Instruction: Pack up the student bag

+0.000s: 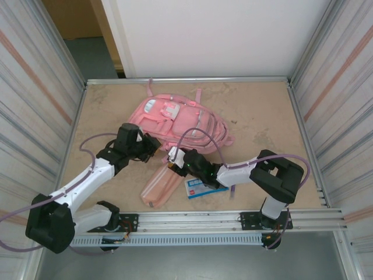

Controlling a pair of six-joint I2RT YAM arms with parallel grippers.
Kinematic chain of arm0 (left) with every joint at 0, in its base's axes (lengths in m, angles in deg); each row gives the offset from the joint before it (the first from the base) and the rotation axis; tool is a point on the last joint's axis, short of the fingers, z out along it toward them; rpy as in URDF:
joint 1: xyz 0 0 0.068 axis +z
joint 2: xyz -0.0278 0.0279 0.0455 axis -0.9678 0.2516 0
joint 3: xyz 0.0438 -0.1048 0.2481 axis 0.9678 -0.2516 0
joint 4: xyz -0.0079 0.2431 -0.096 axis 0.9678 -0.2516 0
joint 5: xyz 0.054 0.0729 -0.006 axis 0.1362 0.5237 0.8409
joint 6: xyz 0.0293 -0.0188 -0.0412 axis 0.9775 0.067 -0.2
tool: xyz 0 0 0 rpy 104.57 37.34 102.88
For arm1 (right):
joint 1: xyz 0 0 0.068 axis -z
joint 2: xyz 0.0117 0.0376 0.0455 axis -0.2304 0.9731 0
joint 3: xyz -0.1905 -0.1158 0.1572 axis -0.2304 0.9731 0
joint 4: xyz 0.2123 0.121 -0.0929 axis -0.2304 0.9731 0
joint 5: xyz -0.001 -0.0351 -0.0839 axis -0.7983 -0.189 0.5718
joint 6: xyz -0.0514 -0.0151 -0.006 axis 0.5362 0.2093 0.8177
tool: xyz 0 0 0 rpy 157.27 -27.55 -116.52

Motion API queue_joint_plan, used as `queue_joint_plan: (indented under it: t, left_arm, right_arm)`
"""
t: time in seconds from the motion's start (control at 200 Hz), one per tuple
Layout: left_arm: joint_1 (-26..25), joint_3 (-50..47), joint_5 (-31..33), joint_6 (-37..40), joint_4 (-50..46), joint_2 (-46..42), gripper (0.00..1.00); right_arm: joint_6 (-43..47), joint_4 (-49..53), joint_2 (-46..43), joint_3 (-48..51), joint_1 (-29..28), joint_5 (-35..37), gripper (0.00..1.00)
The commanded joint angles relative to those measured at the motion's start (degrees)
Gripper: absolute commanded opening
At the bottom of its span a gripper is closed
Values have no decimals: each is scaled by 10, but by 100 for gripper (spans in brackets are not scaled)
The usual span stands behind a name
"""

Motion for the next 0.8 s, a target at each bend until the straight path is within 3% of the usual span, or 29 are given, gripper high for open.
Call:
queue_joint_plan:
  t: [0.0, 0.321, 0.797]
  left_arm:
    - [-5, 3, -35, -4, 6, -28, 0]
    - [-7, -11, -41, -20, 22, -22, 0]
    - [-7, -14, -32, -25, 32, -13, 0]
  right_arm:
    - [44, -130, 14, 16, 17, 39, 52]
    - [106, -238, 18, 38, -6, 26, 48]
    - [123, -247, 36, 10, -31, 80, 28]
